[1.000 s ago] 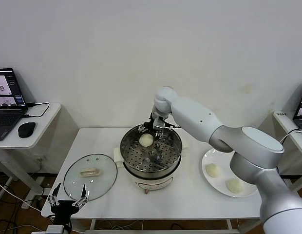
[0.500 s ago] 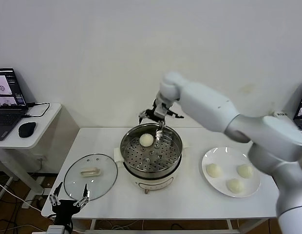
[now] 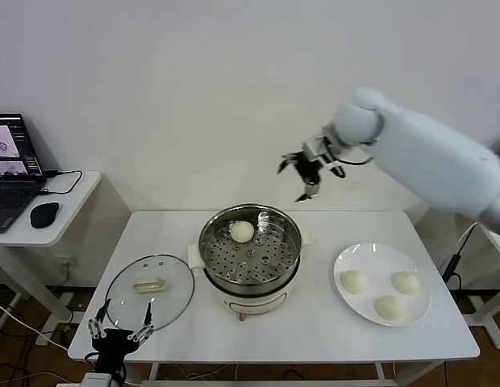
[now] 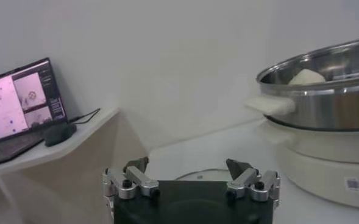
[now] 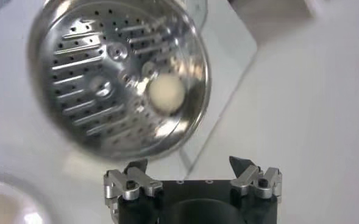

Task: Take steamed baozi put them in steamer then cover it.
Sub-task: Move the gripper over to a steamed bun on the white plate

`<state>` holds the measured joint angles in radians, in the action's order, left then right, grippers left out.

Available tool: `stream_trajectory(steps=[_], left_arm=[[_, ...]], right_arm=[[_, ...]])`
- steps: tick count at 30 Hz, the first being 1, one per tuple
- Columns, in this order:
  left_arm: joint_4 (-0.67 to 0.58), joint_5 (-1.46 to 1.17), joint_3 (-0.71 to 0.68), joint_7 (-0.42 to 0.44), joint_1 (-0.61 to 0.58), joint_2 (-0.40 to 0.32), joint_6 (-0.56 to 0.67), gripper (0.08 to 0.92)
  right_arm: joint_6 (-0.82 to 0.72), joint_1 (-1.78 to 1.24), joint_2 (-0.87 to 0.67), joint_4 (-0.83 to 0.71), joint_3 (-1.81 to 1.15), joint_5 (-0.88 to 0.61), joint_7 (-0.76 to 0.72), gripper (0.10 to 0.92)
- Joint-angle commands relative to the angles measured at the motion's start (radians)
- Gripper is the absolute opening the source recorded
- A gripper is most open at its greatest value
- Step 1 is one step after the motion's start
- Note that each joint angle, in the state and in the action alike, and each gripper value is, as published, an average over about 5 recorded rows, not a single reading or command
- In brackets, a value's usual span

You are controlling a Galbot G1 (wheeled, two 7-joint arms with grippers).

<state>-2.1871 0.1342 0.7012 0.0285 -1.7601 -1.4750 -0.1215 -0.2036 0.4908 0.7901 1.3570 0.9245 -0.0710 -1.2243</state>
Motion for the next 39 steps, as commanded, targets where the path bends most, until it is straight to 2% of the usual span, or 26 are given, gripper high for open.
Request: stream_trajectory(steps=[1, 6, 12, 22, 27, 39], left_arm=[[-0.005, 0.0, -0.006, 0.001, -0.002, 0.001, -0.001, 0.823], [-0.006, -0.003, -0.007, 0.001, -0.004, 0.003, -0.003, 0.823], [-0.004, -0.004, -0.008, 0.0, -0.01, -0.002, -0.003, 0.823], [0.01, 0.004, -0.004, 0.002, -0.01, -0.009, -0.004, 0.823], [0.017, 0.007, 0.001, 0.002, -0.011, -0.013, -0.005, 0.823], [0.046, 0.015, 0.003, 0.0, -0.007, -0.018, -0.005, 0.823]], right_arm=[[-0.279, -0.013, -0.219, 0.153, 0.007, -0.014, -0.094, 0.822], [-0.273, -0.084, -0.267, 0.175, 0.005, 0.05, -0.097, 0.823], [-0.194, -0.26, -0.261, 0.123, -0.091, 0.145, -0.045, 0.822], [-0.125, -0.515, -0.183, 0.025, -0.219, 0.23, 0.01, 0.822], [-0.081, -0.578, -0.116, -0.056, -0.265, 0.249, 0.061, 0.823], [-0.054, -0.658, -0.036, -0.149, -0.343, 0.309, 0.064, 0.823]])
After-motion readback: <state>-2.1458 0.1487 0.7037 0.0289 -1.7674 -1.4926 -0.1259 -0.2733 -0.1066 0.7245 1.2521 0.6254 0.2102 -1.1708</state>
